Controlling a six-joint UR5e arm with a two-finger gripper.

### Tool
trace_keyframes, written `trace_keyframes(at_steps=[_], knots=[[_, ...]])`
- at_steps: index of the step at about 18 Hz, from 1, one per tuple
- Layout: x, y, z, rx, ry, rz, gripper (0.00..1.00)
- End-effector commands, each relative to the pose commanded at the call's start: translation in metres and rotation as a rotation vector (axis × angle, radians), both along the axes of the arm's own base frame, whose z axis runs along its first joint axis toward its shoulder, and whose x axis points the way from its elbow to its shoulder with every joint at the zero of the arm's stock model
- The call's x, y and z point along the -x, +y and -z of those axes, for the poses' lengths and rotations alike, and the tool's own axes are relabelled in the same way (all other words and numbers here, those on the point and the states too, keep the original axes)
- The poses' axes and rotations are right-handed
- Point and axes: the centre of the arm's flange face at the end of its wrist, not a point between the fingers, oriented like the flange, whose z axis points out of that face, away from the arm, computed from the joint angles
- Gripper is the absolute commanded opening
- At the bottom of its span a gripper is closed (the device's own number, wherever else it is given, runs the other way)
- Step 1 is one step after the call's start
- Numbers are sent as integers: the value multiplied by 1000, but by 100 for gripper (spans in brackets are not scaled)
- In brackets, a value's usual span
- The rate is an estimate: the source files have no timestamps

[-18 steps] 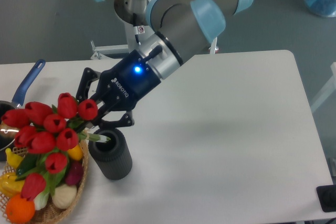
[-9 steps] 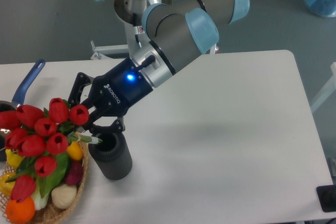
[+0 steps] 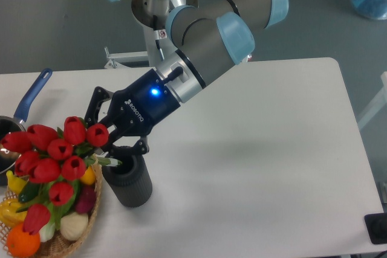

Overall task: Insert the flowers into the vase
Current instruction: 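Rotate the gripper upright, pushing the stems deeper into the vase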

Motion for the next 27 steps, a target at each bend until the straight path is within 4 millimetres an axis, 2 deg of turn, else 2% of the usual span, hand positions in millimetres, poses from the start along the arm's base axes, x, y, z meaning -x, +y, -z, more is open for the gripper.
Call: trace_keyframes(at_steps=[5, 11, 15, 20, 24, 27], knots=[[-3, -2, 17, 18, -4, 3, 0], [-2, -4, 52, 37, 38, 15, 0], [6, -9, 70, 50, 44, 9, 4], [12, -25, 96, 79, 61, -6, 9], [15, -35, 113, 78, 83, -2, 19], [17, -38, 116, 78, 95, -1, 37]])
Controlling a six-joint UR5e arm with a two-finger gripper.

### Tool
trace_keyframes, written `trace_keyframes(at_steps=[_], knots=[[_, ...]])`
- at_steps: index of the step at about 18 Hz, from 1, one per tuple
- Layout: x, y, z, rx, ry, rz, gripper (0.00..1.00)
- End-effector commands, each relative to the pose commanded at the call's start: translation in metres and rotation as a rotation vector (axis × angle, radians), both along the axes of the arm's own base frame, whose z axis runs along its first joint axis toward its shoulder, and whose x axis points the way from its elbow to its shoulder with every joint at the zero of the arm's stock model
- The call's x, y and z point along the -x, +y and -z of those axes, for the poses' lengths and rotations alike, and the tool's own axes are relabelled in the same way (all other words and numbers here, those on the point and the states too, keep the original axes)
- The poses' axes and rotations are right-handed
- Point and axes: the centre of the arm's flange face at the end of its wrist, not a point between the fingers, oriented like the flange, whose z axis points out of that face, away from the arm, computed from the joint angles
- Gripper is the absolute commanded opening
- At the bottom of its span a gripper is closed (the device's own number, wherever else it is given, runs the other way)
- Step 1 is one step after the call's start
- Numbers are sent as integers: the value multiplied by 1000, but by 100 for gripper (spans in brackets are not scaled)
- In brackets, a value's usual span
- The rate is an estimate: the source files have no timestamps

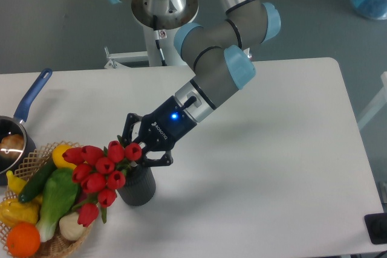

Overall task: Insert the flowers into the vase
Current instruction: 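Rotate the gripper upright, pushing the stems deeper into the vase, then open the gripper to release the tulips and move away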

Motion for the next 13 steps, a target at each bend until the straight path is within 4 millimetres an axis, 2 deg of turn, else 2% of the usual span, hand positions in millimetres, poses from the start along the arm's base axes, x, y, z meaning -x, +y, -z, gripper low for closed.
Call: trace_keyframes(at_steps=[1, 3, 6, 10, 13], knots=[[0, 0, 0, 2, 3, 0, 44], [2, -2, 4, 40, 37, -11, 100], [4, -5, 5, 45, 41, -16, 100], [13, -29, 11, 101, 116, -52, 100], [26, -46, 3, 146, 199, -91, 100]])
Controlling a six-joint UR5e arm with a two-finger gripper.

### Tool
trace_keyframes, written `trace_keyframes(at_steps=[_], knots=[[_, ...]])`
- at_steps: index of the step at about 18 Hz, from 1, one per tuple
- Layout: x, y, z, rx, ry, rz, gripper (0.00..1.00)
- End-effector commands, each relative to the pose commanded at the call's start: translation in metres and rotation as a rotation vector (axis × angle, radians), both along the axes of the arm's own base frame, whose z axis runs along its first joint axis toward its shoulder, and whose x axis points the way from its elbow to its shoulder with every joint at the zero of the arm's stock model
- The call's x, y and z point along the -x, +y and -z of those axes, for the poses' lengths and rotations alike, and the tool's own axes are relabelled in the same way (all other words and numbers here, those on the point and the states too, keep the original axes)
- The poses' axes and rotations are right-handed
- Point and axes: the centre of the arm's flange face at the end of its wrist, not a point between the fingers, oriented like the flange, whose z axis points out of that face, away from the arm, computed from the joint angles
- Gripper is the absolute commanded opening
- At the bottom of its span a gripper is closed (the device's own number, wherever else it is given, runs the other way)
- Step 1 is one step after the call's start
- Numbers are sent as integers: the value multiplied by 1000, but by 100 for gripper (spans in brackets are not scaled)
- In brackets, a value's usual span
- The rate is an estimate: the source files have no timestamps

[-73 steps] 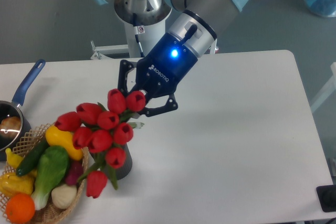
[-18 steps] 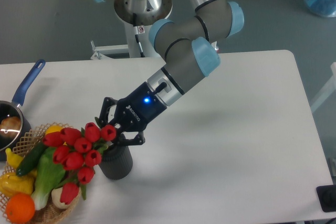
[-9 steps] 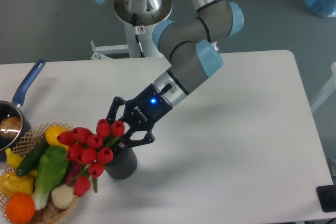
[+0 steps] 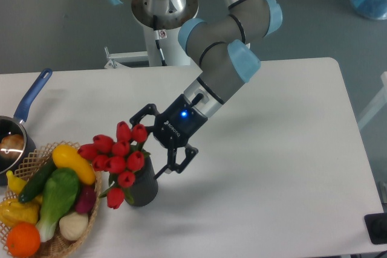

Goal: Insert the flowers into the vase

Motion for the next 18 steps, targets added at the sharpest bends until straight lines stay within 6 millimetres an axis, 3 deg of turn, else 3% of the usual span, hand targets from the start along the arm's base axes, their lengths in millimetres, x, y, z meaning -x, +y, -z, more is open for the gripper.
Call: trace_keyframes(at_steps=[11, 18], knots=[[66, -49, -58, -17, 261, -64, 100], [72, -81, -66, 358, 505, -186, 100]])
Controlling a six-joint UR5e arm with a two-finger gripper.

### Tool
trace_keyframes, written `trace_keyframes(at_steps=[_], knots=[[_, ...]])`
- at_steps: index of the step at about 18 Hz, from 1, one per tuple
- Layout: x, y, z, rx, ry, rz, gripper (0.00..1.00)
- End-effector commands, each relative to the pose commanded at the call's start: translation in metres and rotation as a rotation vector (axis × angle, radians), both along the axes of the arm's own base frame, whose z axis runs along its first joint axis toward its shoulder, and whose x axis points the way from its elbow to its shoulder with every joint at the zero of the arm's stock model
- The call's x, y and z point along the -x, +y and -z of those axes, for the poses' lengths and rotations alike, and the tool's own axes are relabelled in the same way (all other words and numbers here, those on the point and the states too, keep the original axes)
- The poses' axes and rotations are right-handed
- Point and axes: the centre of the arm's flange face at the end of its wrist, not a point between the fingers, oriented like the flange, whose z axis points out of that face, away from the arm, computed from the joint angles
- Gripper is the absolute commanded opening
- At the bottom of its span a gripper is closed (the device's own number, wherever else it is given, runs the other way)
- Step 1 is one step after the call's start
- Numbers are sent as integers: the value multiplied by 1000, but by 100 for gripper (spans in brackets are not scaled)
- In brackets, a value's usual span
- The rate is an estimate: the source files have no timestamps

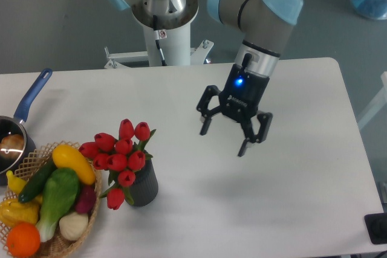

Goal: Insert the flowers into the vase

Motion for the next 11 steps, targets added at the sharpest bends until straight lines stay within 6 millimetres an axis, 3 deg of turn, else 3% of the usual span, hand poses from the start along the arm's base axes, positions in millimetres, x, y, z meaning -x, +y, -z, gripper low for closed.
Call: trace_keyframes(at_steps=[5, 7, 11], knots=[[-6, -15, -4, 174, 4, -52, 100], [-16, -9, -2, 255, 26, -26, 100], [-16, -6, -3, 318, 71, -37, 100]])
